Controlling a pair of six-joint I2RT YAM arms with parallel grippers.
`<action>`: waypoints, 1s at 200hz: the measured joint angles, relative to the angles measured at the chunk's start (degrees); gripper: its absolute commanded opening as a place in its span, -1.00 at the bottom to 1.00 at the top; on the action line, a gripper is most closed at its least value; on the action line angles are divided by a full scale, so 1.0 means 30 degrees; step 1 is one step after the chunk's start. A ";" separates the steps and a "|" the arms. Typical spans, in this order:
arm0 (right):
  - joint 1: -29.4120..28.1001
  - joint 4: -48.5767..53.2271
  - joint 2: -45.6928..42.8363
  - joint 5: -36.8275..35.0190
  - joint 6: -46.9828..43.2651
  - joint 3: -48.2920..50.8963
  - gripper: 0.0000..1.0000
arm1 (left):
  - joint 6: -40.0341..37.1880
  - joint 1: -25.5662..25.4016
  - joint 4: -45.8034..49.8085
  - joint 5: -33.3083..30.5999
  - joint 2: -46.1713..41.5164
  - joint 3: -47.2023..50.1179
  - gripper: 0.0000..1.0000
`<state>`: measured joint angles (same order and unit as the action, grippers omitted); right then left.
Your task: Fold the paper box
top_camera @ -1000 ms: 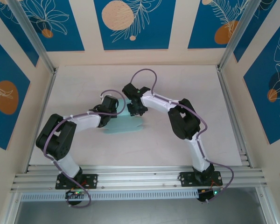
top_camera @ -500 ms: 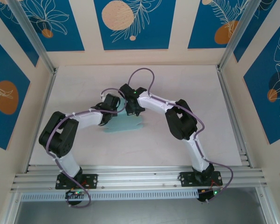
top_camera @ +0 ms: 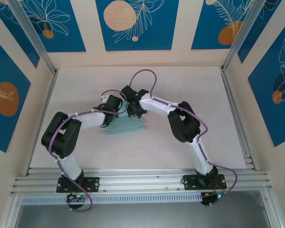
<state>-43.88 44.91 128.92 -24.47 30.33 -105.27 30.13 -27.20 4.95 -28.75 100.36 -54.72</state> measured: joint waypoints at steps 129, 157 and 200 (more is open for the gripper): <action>0.0743 0.5625 0.0240 0.2623 -0.6936 -0.1902 -1.00 | -0.0204 0.2958 0.0379 0.8517 -0.6900 0.0947 0.69; 0.1129 0.7635 0.1239 0.3402 -0.8969 -0.3468 -0.79 | -0.0146 0.4065 0.0364 1.0054 -0.6776 0.1668 0.69; 0.1545 0.9836 0.3621 0.3650 -1.0426 -0.6878 -0.37 | -0.0146 0.4495 0.0080 1.1919 -0.5872 0.1967 0.68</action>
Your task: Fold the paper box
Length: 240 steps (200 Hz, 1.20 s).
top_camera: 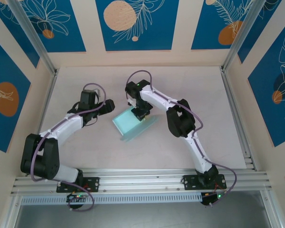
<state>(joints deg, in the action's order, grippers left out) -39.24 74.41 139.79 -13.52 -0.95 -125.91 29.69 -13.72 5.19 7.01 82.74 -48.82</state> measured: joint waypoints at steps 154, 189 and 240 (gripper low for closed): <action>0.1792 -0.2725 -0.3876 -0.1632 0.2586 -0.3453 -0.05 | -0.1319 0.0969 -0.0393 -0.0648 0.3774 -0.0503 -0.11; 0.2594 -0.6477 -1.2065 -0.2696 0.5384 0.5763 -0.19 | -0.1530 0.0969 -0.0401 -0.0204 0.4481 -0.0503 -0.21; 0.0852 -0.9632 -1.8855 -0.2419 1.0367 1.7588 -0.28 | -0.1377 0.0925 -0.0503 0.0685 0.4626 -0.0007 -0.30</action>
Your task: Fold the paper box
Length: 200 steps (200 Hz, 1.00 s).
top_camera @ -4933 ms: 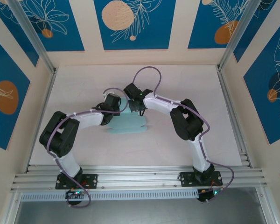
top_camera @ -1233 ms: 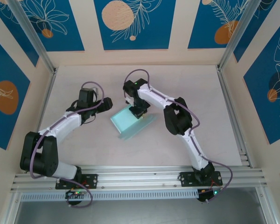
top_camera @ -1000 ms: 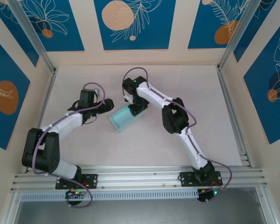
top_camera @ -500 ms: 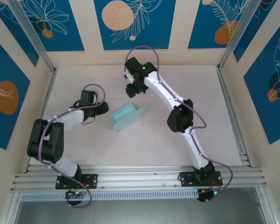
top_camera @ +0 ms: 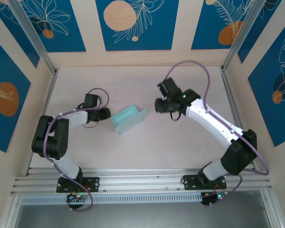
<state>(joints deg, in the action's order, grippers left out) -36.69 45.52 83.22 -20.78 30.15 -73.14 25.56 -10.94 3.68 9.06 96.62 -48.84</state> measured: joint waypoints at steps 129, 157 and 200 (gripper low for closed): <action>0.0189 -0.7628 0.1209 0.3621 0.5712 0.7475 -0.30 | 0.4299 -0.5333 -0.3767 0.1690 -0.2361 0.4524 -0.34; 0.1574 -0.8422 0.3155 0.4313 0.4619 0.5945 -0.30 | 0.5034 -0.6594 -0.4393 0.1865 -0.2310 0.4626 -0.34; 0.3402 -0.9180 0.6054 0.6018 0.2754 0.2441 -0.30 | 0.5668 -0.8437 -0.6375 0.1945 -0.1188 0.4393 -0.33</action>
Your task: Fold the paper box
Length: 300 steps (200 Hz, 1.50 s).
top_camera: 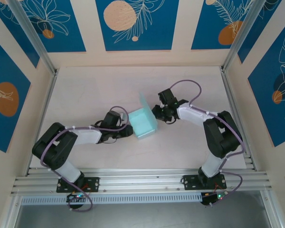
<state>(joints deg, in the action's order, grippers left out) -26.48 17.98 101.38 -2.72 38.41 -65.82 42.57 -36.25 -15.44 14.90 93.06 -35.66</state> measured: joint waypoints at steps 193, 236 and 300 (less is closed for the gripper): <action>0.3825 0.5916 -0.6513 -0.4248 -0.5311 -0.1413 0.17 | -1.2976 0.6215 0.5858 0.1647 -0.2463 -0.8291 0.48; 0.3424 0.6521 -0.8750 -0.2484 -0.5916 -0.0124 0.40 | -1.8054 0.6717 0.9326 0.5639 0.3016 -1.4134 0.47; 0.1749 0.7031 -0.7490 -0.1457 -0.7308 -0.0255 0.33 | -2.1551 0.6521 1.3646 0.8896 0.6594 -1.8404 0.33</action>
<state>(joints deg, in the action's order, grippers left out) -21.23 39.07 78.91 -7.09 16.49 -66.59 -22.09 -16.69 25.50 41.58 112.84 -90.87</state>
